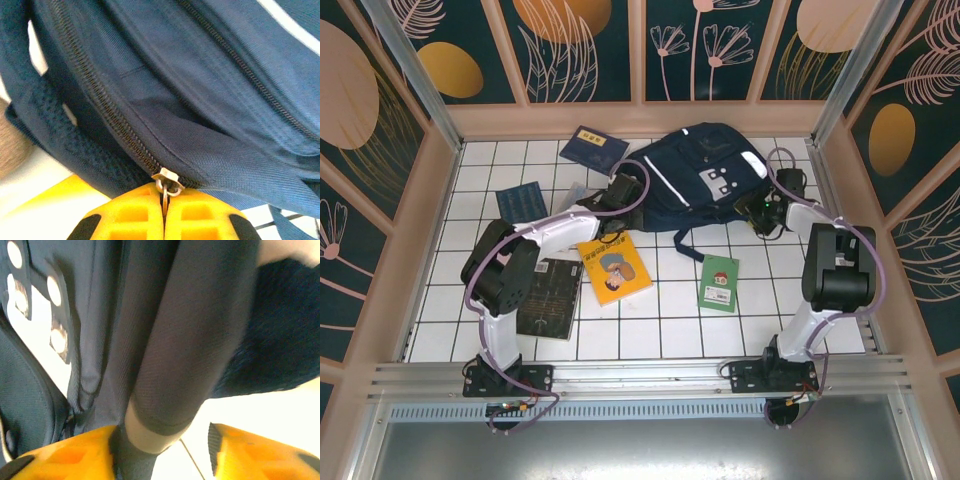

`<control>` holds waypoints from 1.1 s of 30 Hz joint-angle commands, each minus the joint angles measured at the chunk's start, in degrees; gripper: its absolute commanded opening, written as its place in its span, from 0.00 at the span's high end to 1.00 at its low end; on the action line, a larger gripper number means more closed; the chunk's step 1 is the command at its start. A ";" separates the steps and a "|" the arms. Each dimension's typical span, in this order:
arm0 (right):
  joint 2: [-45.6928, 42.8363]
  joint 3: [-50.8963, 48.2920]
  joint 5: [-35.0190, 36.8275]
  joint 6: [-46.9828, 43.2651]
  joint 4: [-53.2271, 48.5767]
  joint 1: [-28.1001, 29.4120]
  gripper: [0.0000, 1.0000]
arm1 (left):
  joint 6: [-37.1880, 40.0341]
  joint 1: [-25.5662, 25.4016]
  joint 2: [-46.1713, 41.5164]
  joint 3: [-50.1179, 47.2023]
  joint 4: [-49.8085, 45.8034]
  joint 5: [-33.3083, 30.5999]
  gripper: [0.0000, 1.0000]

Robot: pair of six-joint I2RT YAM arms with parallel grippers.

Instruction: Pack books, pencil case, and school supplies into a backpack

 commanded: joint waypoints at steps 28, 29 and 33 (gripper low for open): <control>-20.60 -19.20 3.69 25.13 10.18 17.86 0.42 | 6.43 -9.02 -0.25 2.00 3.25 20.46 1.00; -20.03 -18.76 4.11 24.97 10.32 17.87 0.44 | 6.43 -9.08 -0.26 1.87 3.16 20.22 1.00; -17.34 -16.57 5.82 23.03 9.65 17.53 0.64 | 6.41 -9.07 -0.83 1.43 2.31 18.98 1.00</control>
